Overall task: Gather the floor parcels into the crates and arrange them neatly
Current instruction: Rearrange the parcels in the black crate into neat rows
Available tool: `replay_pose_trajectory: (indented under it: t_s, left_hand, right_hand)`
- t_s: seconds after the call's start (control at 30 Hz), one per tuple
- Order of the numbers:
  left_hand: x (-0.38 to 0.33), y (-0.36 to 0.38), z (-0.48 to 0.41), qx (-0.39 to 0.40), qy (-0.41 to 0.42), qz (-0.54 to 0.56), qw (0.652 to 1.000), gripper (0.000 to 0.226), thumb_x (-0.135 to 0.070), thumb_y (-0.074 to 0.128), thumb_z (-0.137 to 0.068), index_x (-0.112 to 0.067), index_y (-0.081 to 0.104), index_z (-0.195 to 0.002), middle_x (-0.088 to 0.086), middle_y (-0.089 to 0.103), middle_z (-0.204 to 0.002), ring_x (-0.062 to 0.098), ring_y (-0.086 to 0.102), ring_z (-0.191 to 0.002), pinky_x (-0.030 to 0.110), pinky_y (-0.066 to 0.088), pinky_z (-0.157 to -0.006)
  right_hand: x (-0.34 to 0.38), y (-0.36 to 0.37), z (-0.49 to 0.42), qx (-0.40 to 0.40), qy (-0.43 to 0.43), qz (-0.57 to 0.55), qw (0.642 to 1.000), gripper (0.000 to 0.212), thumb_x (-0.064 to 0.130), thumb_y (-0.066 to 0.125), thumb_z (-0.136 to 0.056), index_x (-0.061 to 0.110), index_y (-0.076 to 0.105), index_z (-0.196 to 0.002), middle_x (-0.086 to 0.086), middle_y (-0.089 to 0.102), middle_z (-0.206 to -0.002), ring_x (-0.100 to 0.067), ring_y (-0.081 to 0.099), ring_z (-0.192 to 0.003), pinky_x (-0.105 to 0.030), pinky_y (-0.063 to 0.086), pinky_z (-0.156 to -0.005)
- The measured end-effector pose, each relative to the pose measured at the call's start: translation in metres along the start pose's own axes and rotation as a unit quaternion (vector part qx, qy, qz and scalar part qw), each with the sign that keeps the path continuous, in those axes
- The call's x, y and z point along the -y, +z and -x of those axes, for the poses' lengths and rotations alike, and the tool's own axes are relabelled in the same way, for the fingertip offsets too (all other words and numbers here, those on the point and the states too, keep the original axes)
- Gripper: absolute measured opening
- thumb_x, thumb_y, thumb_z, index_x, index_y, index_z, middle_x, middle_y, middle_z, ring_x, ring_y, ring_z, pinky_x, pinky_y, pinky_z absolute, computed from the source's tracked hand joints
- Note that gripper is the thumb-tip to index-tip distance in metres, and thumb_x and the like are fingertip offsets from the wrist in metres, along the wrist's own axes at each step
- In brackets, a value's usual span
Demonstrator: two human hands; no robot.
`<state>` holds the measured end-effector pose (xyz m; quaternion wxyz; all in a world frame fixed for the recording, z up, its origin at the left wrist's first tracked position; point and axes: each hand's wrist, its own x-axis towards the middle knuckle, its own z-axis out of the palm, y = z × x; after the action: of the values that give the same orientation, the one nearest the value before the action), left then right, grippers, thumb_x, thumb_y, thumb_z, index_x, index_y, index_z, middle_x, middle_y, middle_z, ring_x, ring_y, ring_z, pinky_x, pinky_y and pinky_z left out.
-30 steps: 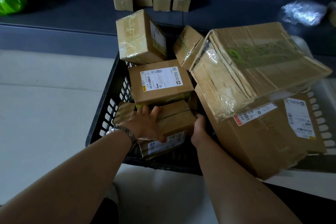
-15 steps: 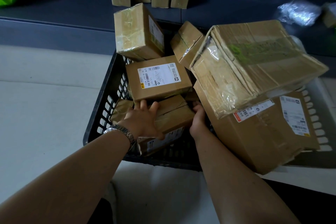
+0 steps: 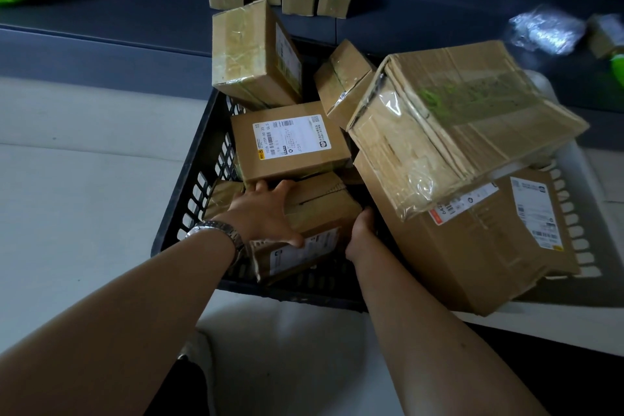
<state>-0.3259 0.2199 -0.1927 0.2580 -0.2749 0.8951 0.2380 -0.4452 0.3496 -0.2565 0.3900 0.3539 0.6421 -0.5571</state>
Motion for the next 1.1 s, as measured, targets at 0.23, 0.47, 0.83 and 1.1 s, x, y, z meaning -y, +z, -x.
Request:
replay_pose_trajectory:
  t_s: [0.23, 0.47, 0.83, 1.1]
  left_hand:
    - [0.005, -0.007, -0.002, 0.054, 0.008, 0.029, 0.998, 0.117, -0.063, 0.077, -0.06, -0.046, 0.002, -0.148, 0.01, 0.028, -0.149, 0.034, 0.032, -0.136, 0.051, 0.034, -0.109]
    - [0.0, 0.001, -0.012, 0.043, 0.065, -0.01, 0.997, 0.06, -0.043, 0.053, -0.096, -0.024, 0.033, -0.149, 0.009, 0.052, -0.14, 0.025, 0.053, -0.123, 0.034, 0.042, -0.103]
    - [0.006, 0.039, -0.023, 0.012, -0.041, 0.0, 0.999, 0.048, -0.04, 0.027, -0.103, -0.019, 0.019, -0.145, 0.023, 0.046, -0.135, 0.039, 0.055, -0.114, 0.047, 0.045, -0.094]
    - [0.007, 0.038, -0.032, 0.049, -0.042, 0.041, 0.997, 0.05, -0.041, 0.027, -0.103, -0.018, 0.021, -0.147, 0.019, 0.05, -0.136, 0.032, 0.056, -0.116, 0.042, 0.044, -0.099]
  right_hand:
    - [-0.005, -0.012, 0.024, 0.01, 0.111, 0.045, 0.993, 0.074, 0.065, 0.024, -0.095, 0.013, 0.044, -0.144, -0.018, 0.045, -0.146, -0.04, 0.039, -0.136, -0.06, 0.027, -0.109]
    - [-0.007, -0.023, 0.024, 0.004, 0.075, 0.194, 0.978, 0.07, 0.064, 0.025, -0.095, 0.005, 0.061, -0.106, -0.02, 0.059, -0.105, -0.038, 0.055, -0.092, -0.053, 0.045, -0.088]
    - [-0.017, -0.016, 0.035, -0.025, -0.069, 0.309, 0.948, 0.081, 0.07, 0.014, -0.096, 0.012, 0.047, -0.141, -0.014, 0.06, -0.109, -0.035, 0.06, -0.099, -0.041, 0.052, -0.076]
    - [-0.02, -0.024, 0.041, -0.025, -0.193, 0.483, 0.854, 0.072, 0.062, 0.039, -0.097, 0.004, 0.044, -0.14, -0.013, 0.058, -0.128, -0.029, 0.059, -0.113, -0.033, 0.048, -0.082]
